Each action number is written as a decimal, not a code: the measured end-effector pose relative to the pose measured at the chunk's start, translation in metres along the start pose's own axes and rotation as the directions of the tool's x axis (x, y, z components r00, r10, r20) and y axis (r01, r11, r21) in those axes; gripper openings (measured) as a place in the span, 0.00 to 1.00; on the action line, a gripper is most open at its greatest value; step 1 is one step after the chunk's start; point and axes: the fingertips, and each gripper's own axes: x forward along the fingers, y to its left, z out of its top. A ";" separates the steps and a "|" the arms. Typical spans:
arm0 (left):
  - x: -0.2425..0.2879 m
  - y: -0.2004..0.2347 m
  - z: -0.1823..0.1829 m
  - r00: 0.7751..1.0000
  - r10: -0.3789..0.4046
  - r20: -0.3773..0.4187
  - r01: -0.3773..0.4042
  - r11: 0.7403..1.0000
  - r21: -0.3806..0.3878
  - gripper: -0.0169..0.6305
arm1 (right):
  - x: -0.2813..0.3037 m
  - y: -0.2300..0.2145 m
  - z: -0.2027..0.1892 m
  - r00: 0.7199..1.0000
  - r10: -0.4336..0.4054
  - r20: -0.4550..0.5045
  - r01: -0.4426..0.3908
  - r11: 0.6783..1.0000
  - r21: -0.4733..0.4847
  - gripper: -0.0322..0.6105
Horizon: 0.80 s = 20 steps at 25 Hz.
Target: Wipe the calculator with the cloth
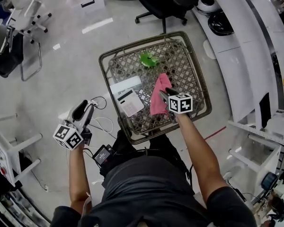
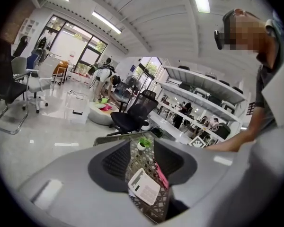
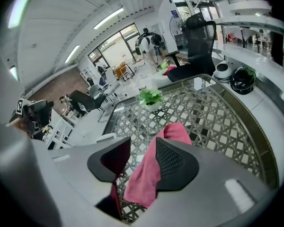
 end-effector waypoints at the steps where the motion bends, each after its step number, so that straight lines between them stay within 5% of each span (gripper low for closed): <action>1: -0.001 0.002 -0.003 1.000 0.006 -0.005 -0.006 1.000 -0.008 0.28 | 0.008 -0.002 -0.006 1.000 -0.007 -0.020 0.007 1.000 -0.002 0.28; 16: -0.026 0.022 -0.033 0.999 0.041 -0.033 -0.042 0.998 -0.049 0.28 | 0.075 -0.034 -0.067 0.963 -0.136 -0.234 0.096 0.980 -0.175 0.34; 20: -0.031 0.029 -0.039 0.999 0.041 -0.032 -0.042 0.997 -0.057 0.28 | 0.075 -0.043 -0.066 0.957 -0.159 -0.244 0.120 0.978 -0.170 0.19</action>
